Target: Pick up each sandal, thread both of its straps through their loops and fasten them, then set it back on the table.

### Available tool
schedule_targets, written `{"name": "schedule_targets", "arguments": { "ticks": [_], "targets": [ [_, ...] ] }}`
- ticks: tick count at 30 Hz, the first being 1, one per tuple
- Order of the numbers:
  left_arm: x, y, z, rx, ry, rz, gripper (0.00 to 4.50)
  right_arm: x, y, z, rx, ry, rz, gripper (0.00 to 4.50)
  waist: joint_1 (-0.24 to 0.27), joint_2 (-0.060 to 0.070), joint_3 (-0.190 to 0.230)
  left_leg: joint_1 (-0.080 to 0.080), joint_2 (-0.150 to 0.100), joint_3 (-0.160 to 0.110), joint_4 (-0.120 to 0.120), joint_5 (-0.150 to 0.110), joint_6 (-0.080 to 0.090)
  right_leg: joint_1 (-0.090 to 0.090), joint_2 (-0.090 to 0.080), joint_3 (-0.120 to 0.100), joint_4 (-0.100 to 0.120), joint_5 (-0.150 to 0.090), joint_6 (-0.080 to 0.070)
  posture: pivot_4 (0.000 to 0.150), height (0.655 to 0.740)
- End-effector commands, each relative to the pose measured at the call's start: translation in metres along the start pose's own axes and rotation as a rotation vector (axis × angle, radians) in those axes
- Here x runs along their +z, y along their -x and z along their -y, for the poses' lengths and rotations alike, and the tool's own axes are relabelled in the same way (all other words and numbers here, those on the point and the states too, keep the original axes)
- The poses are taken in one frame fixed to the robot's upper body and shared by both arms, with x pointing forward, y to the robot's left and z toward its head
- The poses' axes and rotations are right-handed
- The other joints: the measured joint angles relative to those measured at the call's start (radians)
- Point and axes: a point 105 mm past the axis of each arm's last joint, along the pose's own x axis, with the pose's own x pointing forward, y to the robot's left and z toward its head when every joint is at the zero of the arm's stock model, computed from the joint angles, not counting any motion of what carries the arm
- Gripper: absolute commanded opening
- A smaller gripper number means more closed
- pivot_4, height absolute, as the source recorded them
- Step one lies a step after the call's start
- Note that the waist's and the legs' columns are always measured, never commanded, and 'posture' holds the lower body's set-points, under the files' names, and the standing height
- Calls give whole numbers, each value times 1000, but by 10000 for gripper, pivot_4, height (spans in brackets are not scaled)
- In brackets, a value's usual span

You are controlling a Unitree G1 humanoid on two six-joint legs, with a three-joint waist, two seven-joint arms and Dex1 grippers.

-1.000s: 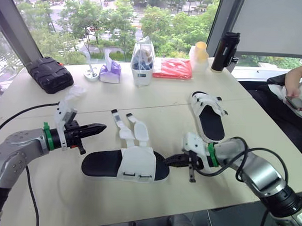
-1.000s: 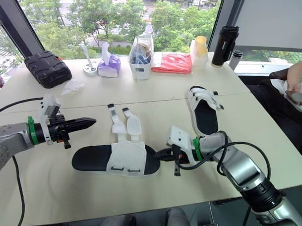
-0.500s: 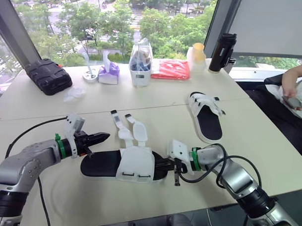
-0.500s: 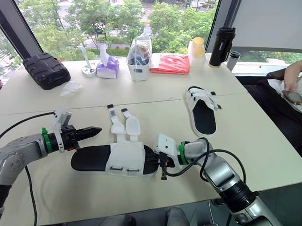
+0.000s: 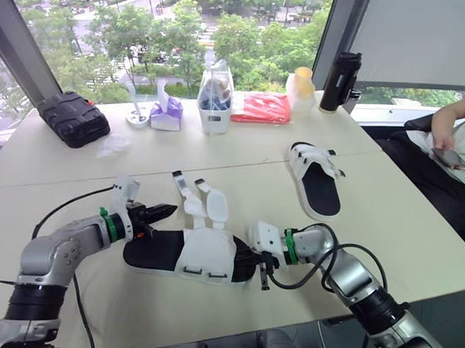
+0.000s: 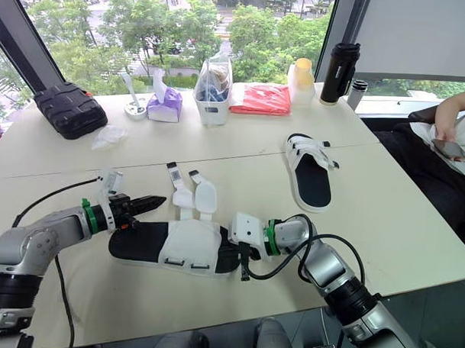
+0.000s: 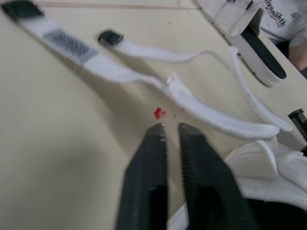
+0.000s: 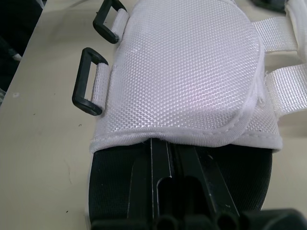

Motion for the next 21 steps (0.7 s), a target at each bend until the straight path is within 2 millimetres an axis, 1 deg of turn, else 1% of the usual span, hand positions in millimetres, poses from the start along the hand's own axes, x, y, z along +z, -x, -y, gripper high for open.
{"name": "schedule_targets", "arguments": {
  "ticks": [1, 2, 3, 5, 6, 10, 15, 18, 21],
  "targets": [
    [18, 3, 5, -27, 71, 60, 24703, -13, -7, -13, 69, -18, -49, 0, 1, 0, 0, 0, 0, 0, 0, 0, 0, 0, 0, 0, 0, 0, 0, 1500, 7400],
    [19, 3, 5, -32, 101, 69, 28146, -14, -7, -13, 70, -15, -54, 0, 1, -1, 0, 0, 0, 0, 0, 0, 0, 0, 0, 0, 0, 0, 0, 1500, 7400],
    [19, 3, 7, -47, 144, 72, 34347, -17, -6, -13, 74, -7, -67, 0, 1, -1, 0, 0, 0, -1, 0, 0, 0, 0, 0, 0, 0, 0, 0, 1500, 7400],
    [18, 3, 12, -81, 204, 65, 43467, -20, -4, -13, 80, 5, -81, 0, 1, -1, -1, 1, 0, 0, 0, 0, 0, 1, 0, 0, 0, 0, 0, 1500, 7400],
    [17, 2, 16, -102, 226, 59, 44529, -21, -4, -13, 84, 10, -86, 0, 1, -1, -1, 1, 0, 0, 0, 0, 0, 1, 0, 0, 0, 0, 0, 1500, 7400],
    [18, -4, 18, -130, 356, 54, 44529, -21, -2, -13, 109, 51, -102, 0, 4, -1, -1, 1, 0, -1, 0, 0, -1, 1, 0, 0, 0, 0, 0, 1500, 7400],
    [10, -19, 18, -124, 465, 28, 44529, -19, 0, -9, 115, 83, -108, 0, 5, -3, -2, 3, -1, -1, 0, 2, -4, 3, 0, 0, 0, 0, 0, 1500, 7400],
    [2, -39, 18, -121, 519, 23, 44529, -22, 3, -7, 118, 108, -131, 0, 6, -3, -3, 3, -1, -1, 0, 3, -6, 4, -1, 0, -1, 0, 0, 1500, 7400],
    [-3, -46, 20, -123, 544, 13, 44529, -19, 5, -5, 116, 135, -132, 0, 5, -3, -4, 3, -1, -1, 0, 3, -6, 4, -1, 0, -1, 0, 0, 1500, 7400]
  ]
}}
